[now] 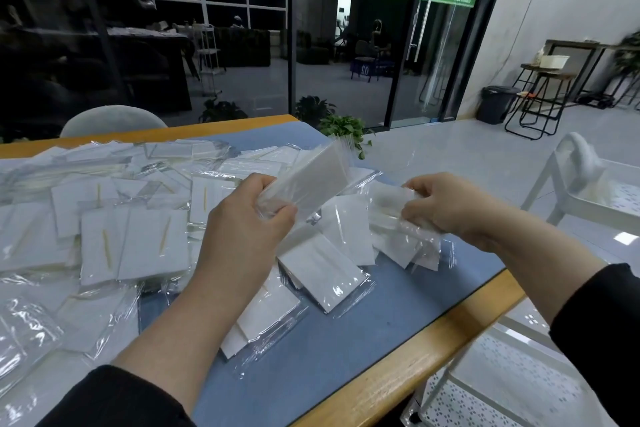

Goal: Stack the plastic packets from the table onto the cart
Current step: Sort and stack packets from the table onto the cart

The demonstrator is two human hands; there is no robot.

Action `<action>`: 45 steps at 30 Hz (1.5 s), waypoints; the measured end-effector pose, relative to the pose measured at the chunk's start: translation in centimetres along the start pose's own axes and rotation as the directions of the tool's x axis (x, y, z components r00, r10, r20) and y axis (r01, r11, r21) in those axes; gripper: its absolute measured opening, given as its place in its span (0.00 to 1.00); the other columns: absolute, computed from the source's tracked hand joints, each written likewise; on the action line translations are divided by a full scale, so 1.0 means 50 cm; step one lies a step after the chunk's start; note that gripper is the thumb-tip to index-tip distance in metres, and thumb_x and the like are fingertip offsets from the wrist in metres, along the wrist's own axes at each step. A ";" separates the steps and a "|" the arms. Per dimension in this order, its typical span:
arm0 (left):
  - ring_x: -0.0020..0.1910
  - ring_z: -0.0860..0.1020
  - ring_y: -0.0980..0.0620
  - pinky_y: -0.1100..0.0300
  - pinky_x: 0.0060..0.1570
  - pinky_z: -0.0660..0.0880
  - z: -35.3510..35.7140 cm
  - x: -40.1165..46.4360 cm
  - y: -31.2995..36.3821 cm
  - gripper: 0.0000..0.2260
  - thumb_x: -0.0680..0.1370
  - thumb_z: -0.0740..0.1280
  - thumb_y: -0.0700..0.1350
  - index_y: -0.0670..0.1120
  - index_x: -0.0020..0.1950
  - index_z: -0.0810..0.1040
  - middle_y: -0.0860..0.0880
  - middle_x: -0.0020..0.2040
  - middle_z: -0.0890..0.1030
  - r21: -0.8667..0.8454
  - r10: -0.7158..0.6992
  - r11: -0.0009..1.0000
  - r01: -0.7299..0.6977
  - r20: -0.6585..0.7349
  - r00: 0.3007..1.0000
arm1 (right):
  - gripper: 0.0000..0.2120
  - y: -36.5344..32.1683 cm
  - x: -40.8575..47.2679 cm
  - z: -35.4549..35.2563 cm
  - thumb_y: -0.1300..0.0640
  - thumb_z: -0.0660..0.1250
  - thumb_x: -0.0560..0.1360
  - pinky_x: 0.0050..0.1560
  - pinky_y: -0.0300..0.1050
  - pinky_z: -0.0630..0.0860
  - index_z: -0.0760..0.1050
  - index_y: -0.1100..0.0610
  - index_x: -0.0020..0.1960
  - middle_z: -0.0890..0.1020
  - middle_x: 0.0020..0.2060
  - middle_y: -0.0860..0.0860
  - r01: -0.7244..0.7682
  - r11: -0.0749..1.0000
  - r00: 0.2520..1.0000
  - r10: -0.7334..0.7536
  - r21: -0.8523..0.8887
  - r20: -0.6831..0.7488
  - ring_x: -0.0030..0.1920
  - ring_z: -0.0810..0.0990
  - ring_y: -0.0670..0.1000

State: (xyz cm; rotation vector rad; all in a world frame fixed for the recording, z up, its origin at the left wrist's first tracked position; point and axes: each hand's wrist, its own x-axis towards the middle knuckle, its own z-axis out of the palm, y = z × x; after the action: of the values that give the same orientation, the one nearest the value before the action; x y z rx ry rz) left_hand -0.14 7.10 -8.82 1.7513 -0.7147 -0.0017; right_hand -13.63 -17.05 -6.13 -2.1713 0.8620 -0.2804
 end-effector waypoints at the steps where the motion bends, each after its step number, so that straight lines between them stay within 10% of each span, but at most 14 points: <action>1: 0.38 0.79 0.59 0.68 0.32 0.72 -0.001 0.000 0.000 0.07 0.76 0.73 0.42 0.52 0.51 0.79 0.55 0.42 0.83 -0.003 0.006 1.000 -0.006 -0.007 1.000 | 0.09 0.005 0.001 -0.004 0.65 0.70 0.73 0.30 0.42 0.70 0.83 0.53 0.48 0.80 0.31 0.50 0.003 1.000 0.999 -0.002 0.025 -0.038 0.28 0.74 0.48; 14: 0.36 0.81 0.52 0.60 0.33 0.76 -0.002 0.001 0.004 0.10 0.77 0.73 0.43 0.56 0.52 0.77 0.53 0.37 0.83 -0.094 -0.077 0.993 0.077 -0.003 0.997 | 0.13 -0.006 -0.052 -0.058 0.63 0.74 0.74 0.43 0.44 0.79 0.81 0.44 0.47 0.85 0.40 0.45 0.308 0.942 0.890 -0.235 0.133 -0.391 0.39 0.82 0.48; 20: 0.37 0.82 0.50 0.54 0.38 0.79 -0.006 0.005 0.003 0.14 0.76 0.73 0.40 0.59 0.51 0.76 0.51 0.40 0.84 -0.175 -0.103 0.979 0.102 0.006 0.995 | 0.12 -0.047 -0.106 -0.064 0.59 0.75 0.73 0.39 0.37 0.76 0.82 0.43 0.49 0.83 0.38 0.44 0.438 0.898 0.897 -0.439 -0.036 -0.051 0.35 0.77 0.43; 26: 0.40 0.83 0.52 0.58 0.41 0.78 -0.008 -0.002 0.015 0.13 0.78 0.70 0.39 0.58 0.53 0.78 0.53 0.43 0.85 -0.218 -0.076 0.970 0.106 0.141 0.987 | 0.14 -0.086 -0.113 0.010 0.60 0.71 0.76 0.51 0.26 0.70 0.78 0.41 0.53 0.79 0.49 0.38 0.536 0.786 0.844 -0.505 -0.309 0.178 0.52 0.76 0.35; 33: 0.40 0.77 0.64 0.74 0.39 0.70 0.025 -0.023 0.018 0.06 0.74 0.75 0.52 0.57 0.49 0.80 0.59 0.45 0.82 -0.111 0.010 0.994 0.024 0.297 0.955 | 0.25 -0.001 -0.087 0.118 0.52 0.79 0.70 0.62 0.46 0.74 0.71 0.41 0.61 0.71 0.58 0.41 0.615 0.779 0.756 -0.627 -0.124 -0.190 0.61 0.73 0.43; 36: 0.43 0.77 0.65 0.72 0.42 0.71 0.037 -0.026 0.012 0.10 0.73 0.77 0.47 0.58 0.49 0.79 0.62 0.47 0.81 -0.019 0.023 1.000 -0.018 0.332 0.943 | 0.40 0.022 -0.084 0.131 0.44 0.80 0.66 0.69 0.42 0.69 0.62 0.37 0.71 0.67 0.68 0.41 0.522 0.852 0.838 -0.504 0.035 -0.207 0.70 0.67 0.38; 41: 0.48 0.75 0.65 0.75 0.45 0.69 0.037 -0.032 0.010 0.19 0.74 0.77 0.47 0.64 0.57 0.74 0.63 0.51 0.78 -0.057 0.056 0.998 -0.038 0.361 0.931 | 0.33 0.033 -0.086 0.131 0.45 0.78 0.67 0.46 0.41 0.76 0.68 0.37 0.69 0.81 0.44 0.43 0.455 0.854 0.890 -0.438 0.254 -0.124 0.41 0.78 0.42; 45: 0.51 0.76 0.63 0.75 0.46 0.69 0.038 -0.040 0.021 0.16 0.75 0.76 0.50 0.64 0.57 0.74 0.61 0.52 0.78 -0.133 0.148 0.985 -0.114 0.293 0.945 | 0.20 0.041 -0.102 0.140 0.54 0.78 0.72 0.51 0.39 0.76 0.75 0.37 0.56 0.82 0.48 0.39 0.555 0.807 0.822 -0.496 0.200 -0.279 0.48 0.81 0.44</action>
State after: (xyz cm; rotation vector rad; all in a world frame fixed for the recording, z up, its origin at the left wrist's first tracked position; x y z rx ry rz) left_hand -2.90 6.21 -9.21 1.6067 -1.0335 -0.2199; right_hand -15.32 -10.58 -12.01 -2.0973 0.2729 -0.8764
